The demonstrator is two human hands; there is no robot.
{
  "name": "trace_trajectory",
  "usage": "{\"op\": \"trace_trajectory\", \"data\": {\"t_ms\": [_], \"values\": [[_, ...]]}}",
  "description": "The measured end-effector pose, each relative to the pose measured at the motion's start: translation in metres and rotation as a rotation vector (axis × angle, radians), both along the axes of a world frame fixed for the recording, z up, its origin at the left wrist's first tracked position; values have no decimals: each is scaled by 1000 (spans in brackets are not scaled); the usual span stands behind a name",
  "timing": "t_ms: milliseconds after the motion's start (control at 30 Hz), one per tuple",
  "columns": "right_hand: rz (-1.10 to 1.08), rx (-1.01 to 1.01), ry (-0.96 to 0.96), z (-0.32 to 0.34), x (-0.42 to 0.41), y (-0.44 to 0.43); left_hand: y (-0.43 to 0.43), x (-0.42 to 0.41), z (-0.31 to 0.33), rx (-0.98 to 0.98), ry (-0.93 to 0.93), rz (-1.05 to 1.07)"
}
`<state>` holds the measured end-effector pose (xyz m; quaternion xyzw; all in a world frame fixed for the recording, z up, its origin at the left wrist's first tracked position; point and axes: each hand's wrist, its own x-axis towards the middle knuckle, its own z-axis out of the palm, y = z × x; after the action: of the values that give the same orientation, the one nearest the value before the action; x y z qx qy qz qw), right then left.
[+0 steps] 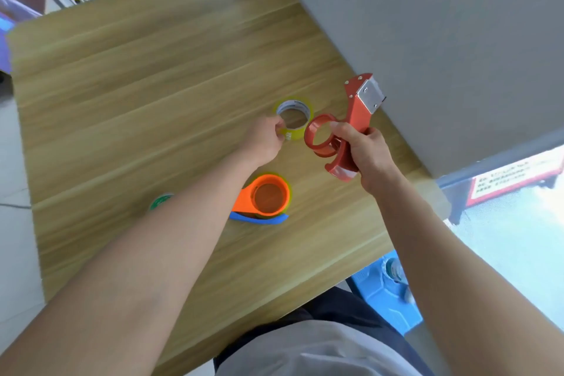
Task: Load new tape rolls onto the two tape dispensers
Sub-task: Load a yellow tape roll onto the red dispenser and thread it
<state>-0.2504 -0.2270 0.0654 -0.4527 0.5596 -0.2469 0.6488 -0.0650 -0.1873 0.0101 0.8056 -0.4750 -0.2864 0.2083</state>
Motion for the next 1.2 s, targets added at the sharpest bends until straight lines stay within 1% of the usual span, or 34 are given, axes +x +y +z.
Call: {"op": "trace_trajectory", "data": {"t_ms": [133, 267, 467, 567, 633, 667, 833, 900, 967, 1067, 1200], "values": [[-1, 8, 43, -11, -10, -8, -13, -7, -14, -9, -87, -114], [-4, 11, 61, -17, -17, -14, -23, -11, -25, 53, -194, -233], [30, 3, 86, -20, -19, -21, -34, -8, -33, 157, -385, -287], [35, 0, 86, -20, -16, -22, -29, -6, -32, 166, -372, -292], [45, -9, 76, -17, -12, -23, -26, -2, -26, 107, -298, -221], [52, -13, 72, -14, -9, -23, -25, 1, -20, 63, -228, -152], [71, -43, 15, 5, 13, -23, -19, 21, 27, -152, 262, 311], [84, -72, -10, 13, 27, -21, -12, 32, 46, -208, 483, 445], [100, -85, -32, 20, 43, -17, 2, 44, 65, -252, 639, 539], [155, -90, -53, 31, 70, -5, 31, 59, 90, -343, 731, 619], [251, -128, -105, 47, 107, 17, 75, 78, 117, -416, 769, 685]]}}
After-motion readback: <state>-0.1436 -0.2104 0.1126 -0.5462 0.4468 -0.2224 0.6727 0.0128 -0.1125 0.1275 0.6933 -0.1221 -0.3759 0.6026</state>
